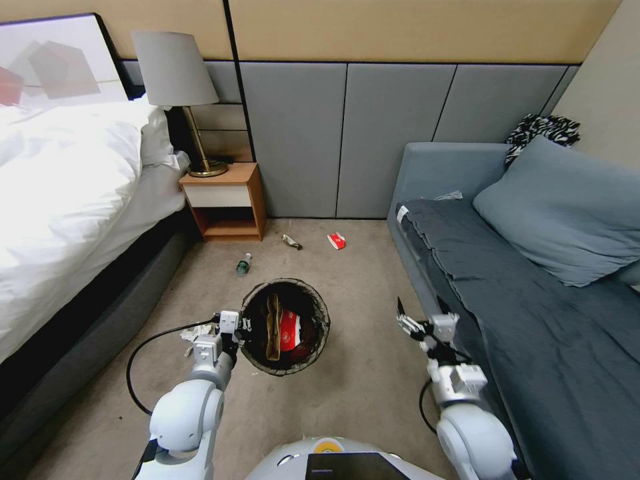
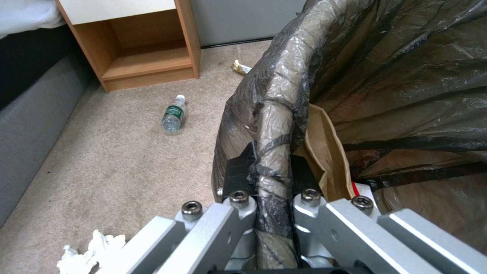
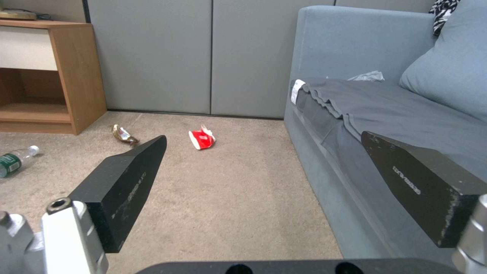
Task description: Pick up the trash bin, then pick up the garbage from the floor and place it into the trash bin.
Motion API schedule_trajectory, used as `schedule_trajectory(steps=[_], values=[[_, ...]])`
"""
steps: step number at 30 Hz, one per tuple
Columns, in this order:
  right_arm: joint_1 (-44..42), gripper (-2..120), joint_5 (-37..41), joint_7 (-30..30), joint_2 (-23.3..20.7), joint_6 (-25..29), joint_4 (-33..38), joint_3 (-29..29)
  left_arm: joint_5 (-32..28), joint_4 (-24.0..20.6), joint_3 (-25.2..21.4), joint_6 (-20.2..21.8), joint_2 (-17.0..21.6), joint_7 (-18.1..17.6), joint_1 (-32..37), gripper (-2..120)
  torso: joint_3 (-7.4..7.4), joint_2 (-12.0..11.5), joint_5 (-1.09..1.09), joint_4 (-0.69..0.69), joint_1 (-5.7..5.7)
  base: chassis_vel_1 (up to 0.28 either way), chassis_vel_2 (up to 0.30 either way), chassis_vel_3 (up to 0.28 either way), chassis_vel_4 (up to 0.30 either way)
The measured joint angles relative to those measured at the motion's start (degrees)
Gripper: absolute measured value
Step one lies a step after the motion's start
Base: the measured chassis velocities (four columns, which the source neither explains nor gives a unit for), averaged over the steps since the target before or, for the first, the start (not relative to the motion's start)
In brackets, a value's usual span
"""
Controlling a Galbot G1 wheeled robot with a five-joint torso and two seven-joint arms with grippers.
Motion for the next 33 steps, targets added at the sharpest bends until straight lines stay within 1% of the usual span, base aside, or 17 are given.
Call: schedule_trajectory(steps=[6, 13, 20, 33], values=[[-0.11, 100, -0.15, -0.83, 0.4, 0.34, -0.05, -0.31, 0.05, -0.19, -0.32, 0.0, -0.1, 0.01, 0.32, 1, 0.0, 0.0, 0.0, 0.0, 0.0, 0.0, 0.0, 0.0, 0.0], [0.28, 100, 0.03, -1.22, 0.49, -0.49, -0.25, -1.15, 0.06, -0.19, -0.49, 0.0, -0.18, 0.02, 0.23, 1, 0.0, 0.0, 0.0, 0.0, 0.0, -0.027, 0.022, 0.024, -0.027], [1.32, 100, 0.15, -0.47, 0.7, -1.33, -0.59, -2.77, 0.12, 0.04, -0.24, -0.14, -0.65, 0.03, 0.08, 1, 0.01, 0.0, 0.02, 0.0, 0.0, -0.108, 0.103, 0.108, -0.108], [0.97, 100, 0.15, 0.41, 1.44, -1.01, -1.24, -3.13, 0.34, 0.03, -0.1, -0.4, -1.15, 0.04, 0.12, 1, 0.01, 0.0, 0.01, 0.0, 0.0, -0.111, 0.117, 0.114, -0.122]])
